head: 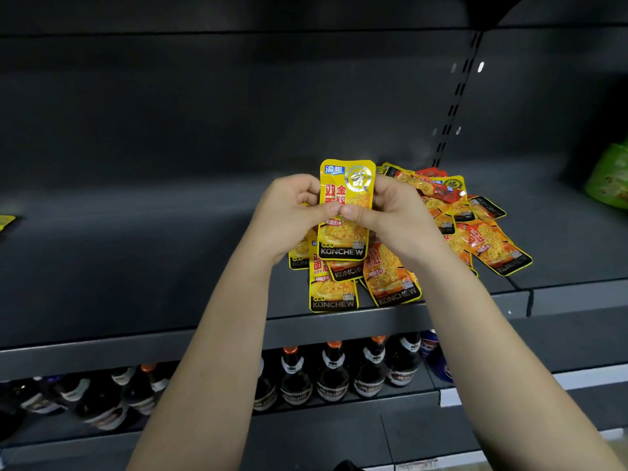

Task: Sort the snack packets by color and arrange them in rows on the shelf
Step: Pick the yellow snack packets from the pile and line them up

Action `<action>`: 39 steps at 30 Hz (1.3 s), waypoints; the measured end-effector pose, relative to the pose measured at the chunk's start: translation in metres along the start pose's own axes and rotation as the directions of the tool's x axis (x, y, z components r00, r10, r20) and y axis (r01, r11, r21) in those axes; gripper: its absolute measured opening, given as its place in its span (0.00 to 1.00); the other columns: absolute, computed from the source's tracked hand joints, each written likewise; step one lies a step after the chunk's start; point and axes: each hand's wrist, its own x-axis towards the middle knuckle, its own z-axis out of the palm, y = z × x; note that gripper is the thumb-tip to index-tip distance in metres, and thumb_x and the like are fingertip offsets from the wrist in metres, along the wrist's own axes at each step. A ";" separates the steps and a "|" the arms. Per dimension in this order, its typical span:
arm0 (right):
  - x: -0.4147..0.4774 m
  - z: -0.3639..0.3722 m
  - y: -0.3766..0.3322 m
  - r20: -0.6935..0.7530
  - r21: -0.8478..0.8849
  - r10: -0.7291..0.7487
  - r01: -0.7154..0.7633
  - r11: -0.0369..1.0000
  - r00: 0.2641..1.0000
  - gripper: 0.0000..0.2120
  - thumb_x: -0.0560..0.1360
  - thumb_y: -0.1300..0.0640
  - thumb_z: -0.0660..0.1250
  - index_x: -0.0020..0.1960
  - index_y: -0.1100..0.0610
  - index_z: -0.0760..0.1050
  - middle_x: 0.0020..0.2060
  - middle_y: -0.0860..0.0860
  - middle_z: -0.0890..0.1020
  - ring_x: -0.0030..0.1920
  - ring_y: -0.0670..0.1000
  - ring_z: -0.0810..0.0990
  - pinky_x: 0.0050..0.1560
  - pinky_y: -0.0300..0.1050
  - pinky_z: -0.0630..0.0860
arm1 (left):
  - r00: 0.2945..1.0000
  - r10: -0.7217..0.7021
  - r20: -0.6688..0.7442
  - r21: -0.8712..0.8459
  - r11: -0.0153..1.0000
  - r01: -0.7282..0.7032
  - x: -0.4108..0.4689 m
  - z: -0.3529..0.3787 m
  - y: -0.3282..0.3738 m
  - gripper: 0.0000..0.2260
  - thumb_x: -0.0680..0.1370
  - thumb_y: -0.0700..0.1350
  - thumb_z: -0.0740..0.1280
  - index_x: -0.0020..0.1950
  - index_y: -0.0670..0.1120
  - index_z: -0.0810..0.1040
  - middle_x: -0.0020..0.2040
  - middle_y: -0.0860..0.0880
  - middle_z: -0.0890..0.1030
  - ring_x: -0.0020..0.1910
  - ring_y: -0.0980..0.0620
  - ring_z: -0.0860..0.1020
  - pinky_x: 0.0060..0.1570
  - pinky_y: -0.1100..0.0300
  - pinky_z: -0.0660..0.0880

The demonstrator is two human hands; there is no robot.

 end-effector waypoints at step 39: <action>0.001 -0.038 0.015 -0.026 -0.033 0.031 -0.032 0.999 0.999 0.11 0.74 0.63 0.71 0.56 0.61 0.79 0.47 0.51 0.86 0.48 0.48 0.85 0.50 0.46 0.81 | 0.927 -0.255 -0.276 0.481 0.798 0.363 0.024 0.017 -0.029 0.19 0.76 0.53 0.70 0.34 0.53 0.61 0.35 0.56 0.69 0.44 0.50 0.73 0.51 0.51 0.73</action>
